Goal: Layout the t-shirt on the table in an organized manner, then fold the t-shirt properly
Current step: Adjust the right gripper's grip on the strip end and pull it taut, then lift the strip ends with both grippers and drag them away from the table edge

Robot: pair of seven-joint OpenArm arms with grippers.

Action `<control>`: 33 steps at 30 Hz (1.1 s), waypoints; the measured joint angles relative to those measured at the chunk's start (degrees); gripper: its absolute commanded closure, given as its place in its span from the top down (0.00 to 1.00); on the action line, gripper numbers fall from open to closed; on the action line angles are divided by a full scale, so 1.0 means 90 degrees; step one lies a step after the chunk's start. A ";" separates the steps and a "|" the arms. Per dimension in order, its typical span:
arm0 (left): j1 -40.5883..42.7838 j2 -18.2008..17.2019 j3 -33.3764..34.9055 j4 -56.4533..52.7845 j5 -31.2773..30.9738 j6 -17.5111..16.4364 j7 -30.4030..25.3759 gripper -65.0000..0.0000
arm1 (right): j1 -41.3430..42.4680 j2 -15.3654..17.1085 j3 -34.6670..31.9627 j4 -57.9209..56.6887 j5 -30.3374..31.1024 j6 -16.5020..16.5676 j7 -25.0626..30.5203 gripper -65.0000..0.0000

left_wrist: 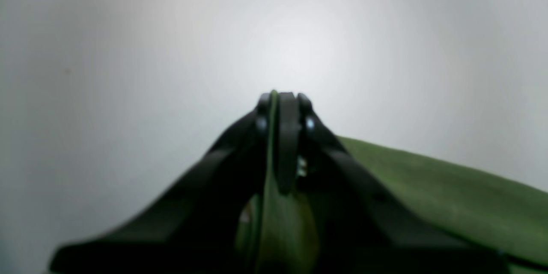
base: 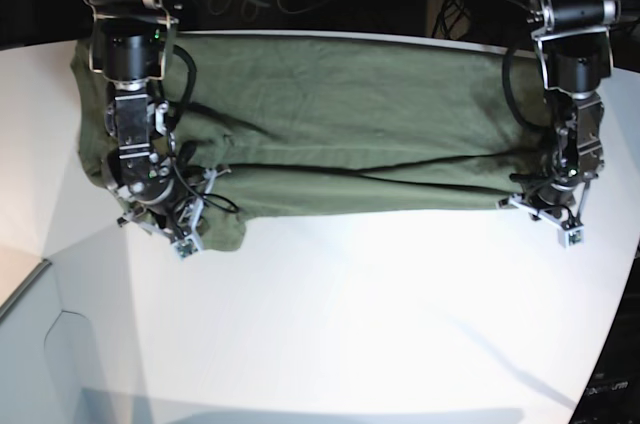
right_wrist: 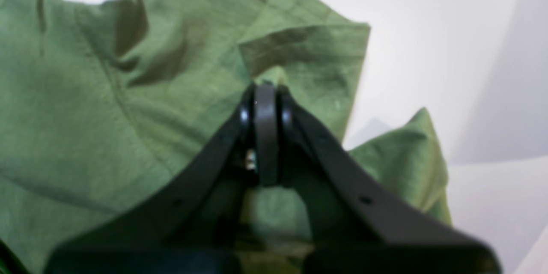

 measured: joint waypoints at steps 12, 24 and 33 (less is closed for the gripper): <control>0.0095 0.0002 0.0000 0.0520 0.0051 0.0022 0.0240 0.00 | -0.0357 0.0017 0.0024 0.1639 -0.0022 0.0000 -0.0044 0.00; 0.0085 0.0019 0.0000 0.1375 0.0049 0.0019 0.0233 0.00 | -0.0316 -0.0211 0.0556 0.2674 0.0024 0.0007 -0.0056 0.00; 0.0063 0.0019 -0.0002 0.1746 0.0051 0.0022 0.0231 0.00 | -0.0372 -0.0221 0.0845 0.3043 0.0488 0.0005 -0.0102 0.00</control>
